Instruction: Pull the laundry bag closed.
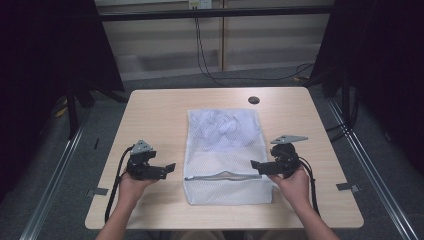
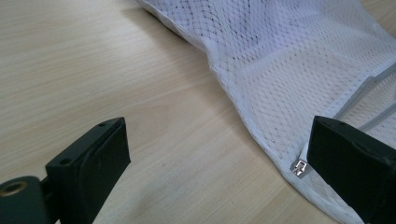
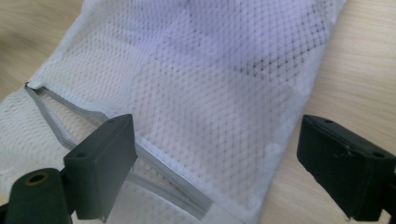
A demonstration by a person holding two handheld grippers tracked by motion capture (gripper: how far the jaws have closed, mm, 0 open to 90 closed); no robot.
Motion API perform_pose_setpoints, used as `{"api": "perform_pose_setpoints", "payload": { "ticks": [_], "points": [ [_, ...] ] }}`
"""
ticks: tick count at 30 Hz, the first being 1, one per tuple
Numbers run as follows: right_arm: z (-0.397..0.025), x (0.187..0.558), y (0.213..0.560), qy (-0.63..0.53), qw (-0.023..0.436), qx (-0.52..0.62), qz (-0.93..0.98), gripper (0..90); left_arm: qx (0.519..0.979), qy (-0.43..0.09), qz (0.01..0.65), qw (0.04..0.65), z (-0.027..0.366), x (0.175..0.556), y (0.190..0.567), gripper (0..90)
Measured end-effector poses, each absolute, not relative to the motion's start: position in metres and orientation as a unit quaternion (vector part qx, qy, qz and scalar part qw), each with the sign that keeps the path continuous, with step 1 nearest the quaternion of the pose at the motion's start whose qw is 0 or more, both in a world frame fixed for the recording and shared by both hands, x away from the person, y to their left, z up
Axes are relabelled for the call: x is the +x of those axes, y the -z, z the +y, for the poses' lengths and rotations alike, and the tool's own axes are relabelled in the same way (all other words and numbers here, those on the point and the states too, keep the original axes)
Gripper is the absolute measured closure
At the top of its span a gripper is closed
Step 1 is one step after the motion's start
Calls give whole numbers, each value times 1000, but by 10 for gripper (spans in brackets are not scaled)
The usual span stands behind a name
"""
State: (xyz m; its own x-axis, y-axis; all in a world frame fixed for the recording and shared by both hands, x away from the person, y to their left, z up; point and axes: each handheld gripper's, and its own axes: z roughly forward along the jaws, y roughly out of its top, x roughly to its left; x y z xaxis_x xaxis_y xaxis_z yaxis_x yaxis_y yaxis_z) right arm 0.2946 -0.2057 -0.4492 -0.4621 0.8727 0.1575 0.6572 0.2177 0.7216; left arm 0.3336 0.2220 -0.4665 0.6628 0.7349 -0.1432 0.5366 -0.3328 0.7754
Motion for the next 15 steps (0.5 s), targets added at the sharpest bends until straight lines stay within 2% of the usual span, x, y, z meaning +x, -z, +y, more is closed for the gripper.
{"api": "perform_pose_setpoints", "payload": {
  "ticks": [7,15],
  "points": [
    [-190,301,452,-379,119,498,771,108,809,-109,395,421,222,335,465,51],
    [-171,304,451,-367,126,484,785,78,805,-74,410,422,227,341,466,61]
  ]
}}
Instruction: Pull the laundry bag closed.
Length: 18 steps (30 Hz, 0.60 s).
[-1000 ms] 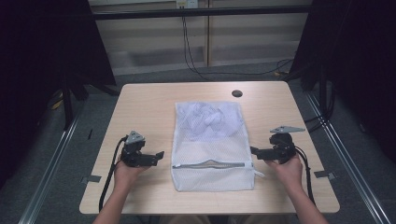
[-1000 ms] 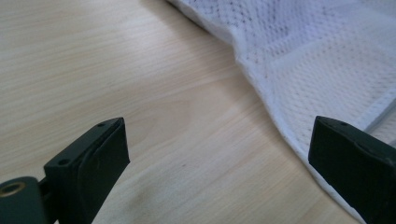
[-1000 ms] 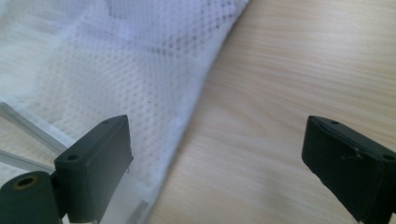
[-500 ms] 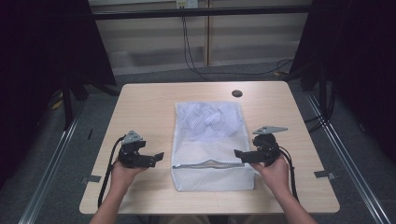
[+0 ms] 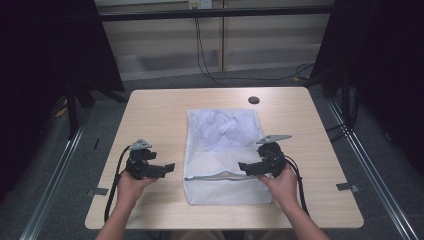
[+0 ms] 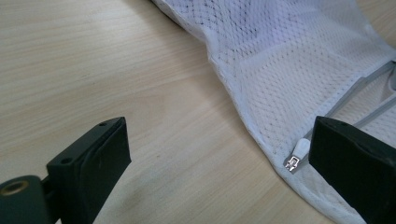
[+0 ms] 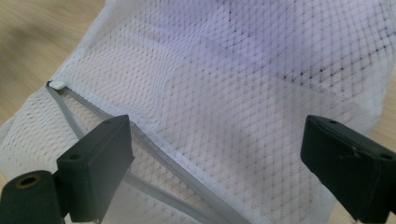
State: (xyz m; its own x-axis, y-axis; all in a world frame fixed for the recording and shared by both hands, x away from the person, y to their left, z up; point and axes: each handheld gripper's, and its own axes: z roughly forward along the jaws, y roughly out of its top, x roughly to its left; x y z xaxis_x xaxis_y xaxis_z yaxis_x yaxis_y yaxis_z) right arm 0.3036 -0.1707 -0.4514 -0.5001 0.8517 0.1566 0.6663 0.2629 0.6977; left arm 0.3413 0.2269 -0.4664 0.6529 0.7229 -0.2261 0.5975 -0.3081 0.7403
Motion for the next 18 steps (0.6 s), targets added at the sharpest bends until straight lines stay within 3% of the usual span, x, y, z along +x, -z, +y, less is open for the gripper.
{"api": "perform_pose_setpoints", "payload": {
  "ticks": [2,18],
  "points": [
    [-166,305,451,-371,115,479,787,109,804,-72,412,423,227,341,466,63],
    [-136,308,453,-364,121,457,803,112,816,-93,380,426,225,337,465,71]
  ]
}}
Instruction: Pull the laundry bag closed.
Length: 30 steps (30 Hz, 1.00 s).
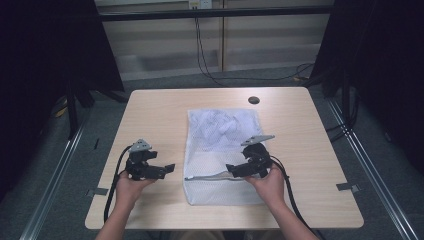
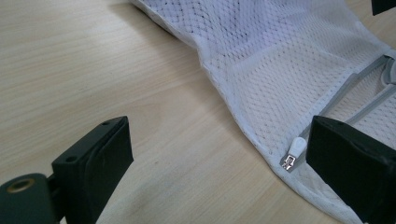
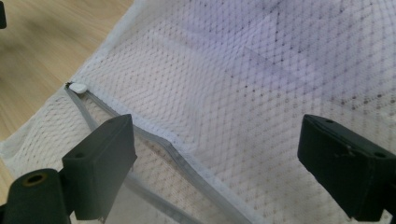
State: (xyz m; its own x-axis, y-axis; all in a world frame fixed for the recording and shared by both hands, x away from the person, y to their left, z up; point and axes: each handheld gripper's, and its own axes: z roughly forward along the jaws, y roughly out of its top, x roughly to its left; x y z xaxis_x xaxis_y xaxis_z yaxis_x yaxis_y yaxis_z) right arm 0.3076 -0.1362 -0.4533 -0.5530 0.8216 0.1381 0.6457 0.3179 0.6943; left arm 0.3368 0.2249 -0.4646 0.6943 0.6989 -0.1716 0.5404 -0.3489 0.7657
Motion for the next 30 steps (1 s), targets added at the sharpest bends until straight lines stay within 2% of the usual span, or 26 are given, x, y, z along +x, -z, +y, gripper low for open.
{"api": "perform_pose_setpoints", "payload": {
  "ticks": [12,15,20,25,30],
  "points": [
    [-117,309,459,-382,111,449,800,103,821,-74,381,419,221,337,467,74],
    [-108,310,462,-362,126,453,805,130,823,-73,376,420,220,337,467,80],
    [-101,310,465,-360,111,453,808,142,825,-73,368,423,218,336,467,94],
    [-93,312,466,-363,99,450,810,215,827,-81,357,427,218,335,467,96],
    [-84,313,468,-370,88,449,809,222,826,-91,346,435,216,332,467,84]
  ]
}}
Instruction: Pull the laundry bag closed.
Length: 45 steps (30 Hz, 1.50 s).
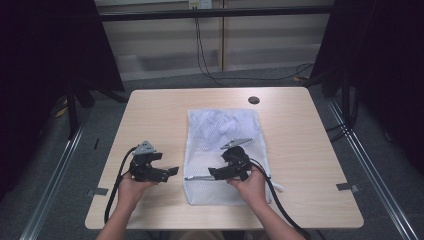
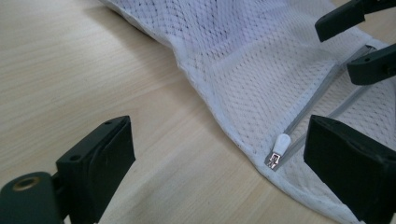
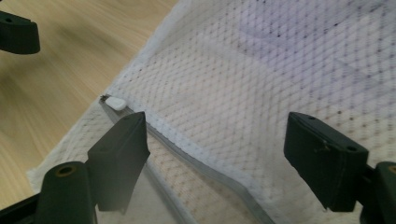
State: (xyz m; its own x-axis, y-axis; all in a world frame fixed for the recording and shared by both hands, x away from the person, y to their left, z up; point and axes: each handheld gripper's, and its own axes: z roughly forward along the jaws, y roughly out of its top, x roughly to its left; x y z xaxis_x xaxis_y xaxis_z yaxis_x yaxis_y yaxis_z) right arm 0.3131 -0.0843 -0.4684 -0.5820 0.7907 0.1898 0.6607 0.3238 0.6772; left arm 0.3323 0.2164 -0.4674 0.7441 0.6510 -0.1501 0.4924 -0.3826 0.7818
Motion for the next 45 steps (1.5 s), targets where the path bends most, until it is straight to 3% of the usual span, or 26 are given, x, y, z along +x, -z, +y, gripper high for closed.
{"api": "perform_pose_setpoints", "payload": {
  "ticks": [14,20,29,45],
  "points": [
    [-69,316,471,-383,53,449,805,329,827,-77,348,436,221,331,466,115],
    [-62,320,474,-385,4,458,801,360,826,-73,350,436,222,330,466,114],
    [-53,324,477,-382,-6,454,805,427,826,-65,360,429,227,330,466,126],
    [-36,329,486,-388,-66,454,799,660,827,-54,366,424,230,329,466,147]
  ]
}}
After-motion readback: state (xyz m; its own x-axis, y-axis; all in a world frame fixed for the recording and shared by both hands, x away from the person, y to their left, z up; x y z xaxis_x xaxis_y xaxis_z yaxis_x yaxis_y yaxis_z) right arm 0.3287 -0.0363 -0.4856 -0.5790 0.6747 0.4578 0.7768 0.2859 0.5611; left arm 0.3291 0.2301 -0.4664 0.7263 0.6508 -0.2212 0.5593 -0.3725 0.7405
